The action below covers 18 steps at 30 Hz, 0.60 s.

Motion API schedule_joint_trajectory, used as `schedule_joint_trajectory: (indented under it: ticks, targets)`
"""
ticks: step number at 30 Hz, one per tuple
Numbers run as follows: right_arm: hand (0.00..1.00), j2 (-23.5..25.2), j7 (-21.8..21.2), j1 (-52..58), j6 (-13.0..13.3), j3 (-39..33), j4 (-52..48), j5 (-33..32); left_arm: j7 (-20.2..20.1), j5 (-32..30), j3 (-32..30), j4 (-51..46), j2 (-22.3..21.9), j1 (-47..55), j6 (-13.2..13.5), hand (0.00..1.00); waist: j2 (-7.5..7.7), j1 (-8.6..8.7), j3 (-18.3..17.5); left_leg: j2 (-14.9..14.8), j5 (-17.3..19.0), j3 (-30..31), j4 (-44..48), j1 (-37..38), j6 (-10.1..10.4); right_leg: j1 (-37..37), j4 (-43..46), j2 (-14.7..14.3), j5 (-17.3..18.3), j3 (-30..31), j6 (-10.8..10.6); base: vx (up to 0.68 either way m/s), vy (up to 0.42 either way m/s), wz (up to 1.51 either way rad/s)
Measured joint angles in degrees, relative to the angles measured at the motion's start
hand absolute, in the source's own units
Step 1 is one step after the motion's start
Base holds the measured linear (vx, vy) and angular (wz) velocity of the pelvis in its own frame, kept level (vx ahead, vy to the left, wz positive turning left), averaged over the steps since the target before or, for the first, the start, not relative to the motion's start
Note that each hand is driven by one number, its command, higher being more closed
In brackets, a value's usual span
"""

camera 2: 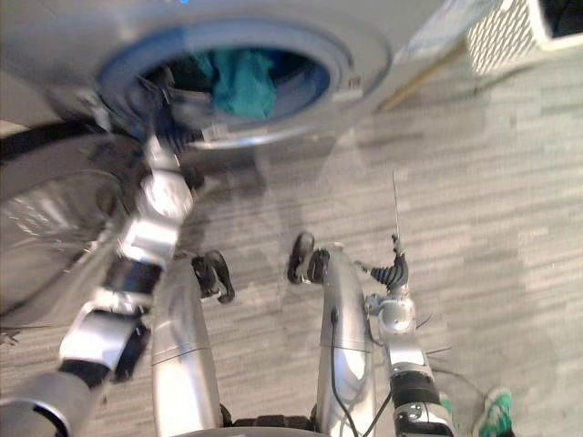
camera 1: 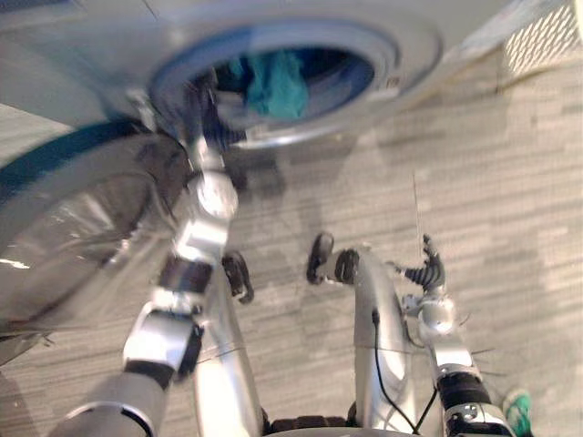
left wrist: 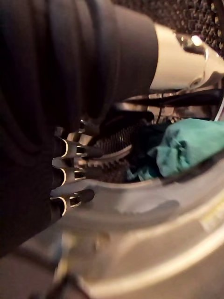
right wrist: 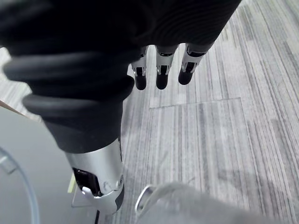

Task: Pick up the laundry basket with both hands and put the clothes into the washing machine.

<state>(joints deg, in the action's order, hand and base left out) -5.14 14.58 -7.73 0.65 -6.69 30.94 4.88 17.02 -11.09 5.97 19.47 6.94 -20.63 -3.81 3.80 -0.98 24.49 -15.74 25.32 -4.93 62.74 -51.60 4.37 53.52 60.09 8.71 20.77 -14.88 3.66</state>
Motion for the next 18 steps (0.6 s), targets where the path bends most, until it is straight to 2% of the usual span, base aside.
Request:
schedule_joint_trajectory:
  ticks: [2,6,7,8,12,13,16,18]
  targets:
    - [0.0,0.8,0.2,2.3,-0.5,1.4,-1.2,-0.4,-3.6,6.8,0.2,-0.5,-1.6,10.5,2.0,0.0,0.03,-0.19,-0.8,1.1,-1.7,-0.7,-7.2,9.9,0.5,-10.1,-6.1,0.1,-0.5,-1.3,-0.6,0.12,-0.061,0.37]
    - [0.0,2.5,0.0,9.8,-0.4,3.5,-3.1,-0.3,-7.0,9.4,-1.3,0.3,-2.4,22.2,2.9,0.0,-0.09,-1.46,-7.6,2.2,-5.4,-3.1,-19.4,21.5,0.6,-20.9,-17.3,-1.0,-3.5,-1.8,-1.7,0.14,0.003,0.07]
    - [0.0,2.5,-0.2,10.8,0.0,3.5,-3.1,-0.5,-7.1,9.5,-2.1,1.2,-2.4,23.2,3.1,0.0,-0.21,-1.43,-8.4,2.5,-6.0,-3.4,-21.3,23.4,0.6,-22.8,-19.1,-1.3,-4.0,-1.9,-1.8,0.2,0.037,-0.04]
    - [0.0,2.4,-2.2,12.6,0.5,2.3,-1.7,-3.7,-8.2,10.5,-4.4,4.6,-2.4,25.1,3.2,0.0,-0.51,-1.43,-9.9,2.8,-7.4,-4.3,-26.1,28.6,0.6,-27.9,-24.0,-2.0,-5.6,-2.1,-2.4,0.12,0.031,-0.02]
    - [0.0,0.8,-3.7,12.4,1.0,-2.9,10.0,-6.7,-9.4,10.2,-8.4,18.0,-2.2,26.2,3.1,0.0,-1.7,-1.15,-15.1,4.9,-12.1,-6.0,-39.1,38.0,0.3,-36.5,-36.9,-3.1,-10.6,-1.9,-3.9,0.16,0.071,-0.06]
    - [0.0,-0.4,-3.8,11.5,0.7,-4.6,14.9,-7.2,-9.8,9.6,-9.0,22.1,-2.2,26.2,3.0,0.0,-2.53,-1.03,-16.2,5.8,-13.7,-6.4,-43.4,40.7,0.1,-39.4,-42.2,-3.8,-13.2,-1.7,-4.2,0.11,0.074,-0.11]
    - [0.0,-2.6,-4.7,10.6,0.0,-8.9,21.5,-8.2,-10.9,6.4,-11.2,27.5,-1.6,27.3,2.9,0.0,-4.0,-0.42,-17.6,7.5,-17.0,-7.9,-52.1,47.7,-0.3,-47.0,-53.6,-4.9,-18.7,-1.1,-5.2,0.14,0.1,-0.12]
    - [0.0,-3.4,-4.9,10.4,0.0,-11.2,23.5,-8.4,-11.3,4.7,-11.9,29.6,-0.5,27.9,2.8,0.0,-4.27,0.12,-18.3,8.2,-17.2,-8.5,-54.5,50.8,-0.4,-50.6,-57.8,-5.1,-20.4,-0.7,-5.8,0.11,0.1,-0.17]
